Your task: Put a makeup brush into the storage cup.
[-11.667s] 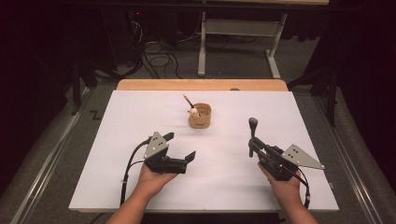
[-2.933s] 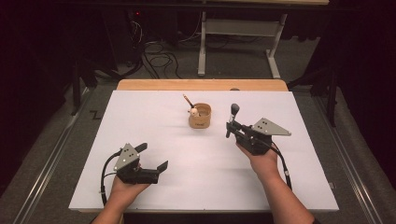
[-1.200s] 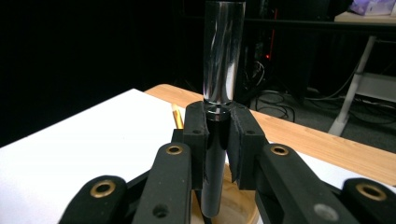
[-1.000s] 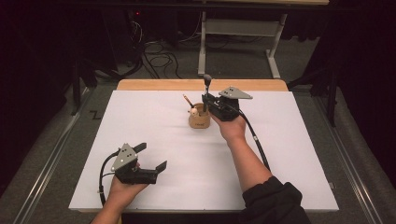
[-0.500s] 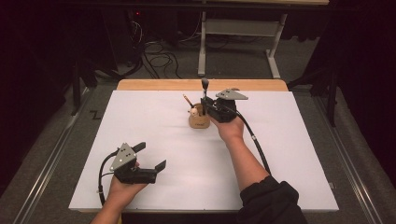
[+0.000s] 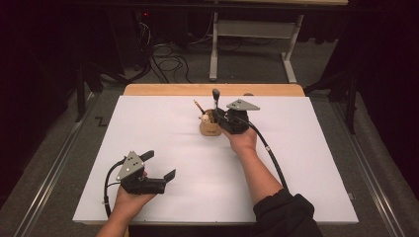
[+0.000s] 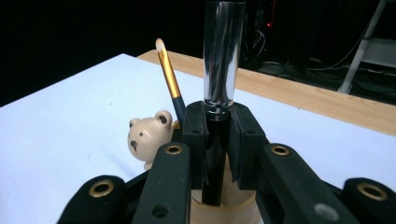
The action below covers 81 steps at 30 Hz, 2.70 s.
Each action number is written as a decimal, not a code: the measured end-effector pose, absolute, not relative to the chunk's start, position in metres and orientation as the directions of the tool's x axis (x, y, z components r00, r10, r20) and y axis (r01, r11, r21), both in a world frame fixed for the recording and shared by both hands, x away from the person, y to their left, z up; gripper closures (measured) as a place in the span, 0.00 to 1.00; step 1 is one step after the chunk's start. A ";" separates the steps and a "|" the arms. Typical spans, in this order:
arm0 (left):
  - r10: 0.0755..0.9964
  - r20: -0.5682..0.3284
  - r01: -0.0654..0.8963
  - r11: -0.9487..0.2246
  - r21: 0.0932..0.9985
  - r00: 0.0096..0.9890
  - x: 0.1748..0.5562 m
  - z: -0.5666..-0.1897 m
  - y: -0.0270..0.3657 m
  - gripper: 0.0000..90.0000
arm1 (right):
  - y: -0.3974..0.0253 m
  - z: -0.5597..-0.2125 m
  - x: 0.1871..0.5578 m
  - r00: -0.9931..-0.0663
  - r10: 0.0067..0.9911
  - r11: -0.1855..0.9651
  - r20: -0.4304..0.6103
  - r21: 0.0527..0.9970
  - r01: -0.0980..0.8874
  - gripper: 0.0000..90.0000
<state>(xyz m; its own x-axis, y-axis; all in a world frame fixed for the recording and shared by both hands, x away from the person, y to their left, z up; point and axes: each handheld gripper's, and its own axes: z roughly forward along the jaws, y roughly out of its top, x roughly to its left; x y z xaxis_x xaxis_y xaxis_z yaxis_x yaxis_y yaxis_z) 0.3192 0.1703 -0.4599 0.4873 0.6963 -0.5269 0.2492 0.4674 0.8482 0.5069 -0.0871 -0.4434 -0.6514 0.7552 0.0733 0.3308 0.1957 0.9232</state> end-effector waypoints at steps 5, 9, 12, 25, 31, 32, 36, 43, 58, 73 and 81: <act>0.696 -0.526 0.248 0.467 0.849 0.489 0.319 -0.460 0.170 0.02 | -0.087 -0.446 0.506 -0.647 0.758 0.192 0.077 0.922 0.335 0.88; 0.695 -0.528 0.252 0.467 0.848 0.489 0.319 -0.460 0.170 0.02 | -0.089 -0.448 0.506 -0.645 0.760 0.189 0.082 0.922 0.339 0.88; 0.695 -0.528 0.252 0.466 0.848 0.488 0.319 -0.459 0.170 0.02 | -0.090 -0.446 0.505 -0.649 0.757 0.181 0.081 0.927 0.328 0.81; 0.700 -0.527 0.252 0.466 0.848 0.482 0.319 -0.460 0.171 0.02 | -0.102 -0.441 0.501 -0.665 0.740 0.173 0.101 0.927 0.333 0.51; 0.704 -0.525 0.260 0.458 0.850 0.478 0.320 -0.462 0.170 0.01 | -0.106 -0.439 0.496 -0.679 0.729 0.187 0.087 0.929 0.320 0.50; 0.705 -0.524 0.259 0.457 0.851 0.478 0.320 -0.462 0.170 0.01 | -0.107 -0.439 0.494 -0.677 0.731 0.187 0.088 0.928 0.323 0.50; 0.706 -0.522 0.261 0.453 0.852 0.479 0.320 -0.462 0.170 0.01 | -0.110 -0.439 0.489 -0.685 0.723 0.192 0.092 0.925 0.328 0.48; 0.709 -0.519 0.263 0.448 0.854 0.478 0.321 -0.463 0.169 0.01 | -0.119 -0.440 0.478 -0.696 0.714 0.204 0.084 0.925 0.320 0.46; 0.711 -0.518 0.262 0.448 0.855 0.475 0.321 -0.465 0.169 0.01 | -0.133 -0.441 0.453 -0.724 0.684 0.212 0.090 0.925 0.315 0.34; 0.709 -0.523 0.268 0.450 0.852 0.473 0.321 -0.465 0.169 0.01 | -0.139 -0.438 0.435 -0.734 0.672 0.217 0.096 0.923 0.319 0.14; 0.709 -0.528 0.272 0.453 0.849 0.468 0.321 -0.466 0.169 0.01 | -0.150 -0.440 0.425 -0.725 0.684 0.232 0.085 0.916 0.326 0.00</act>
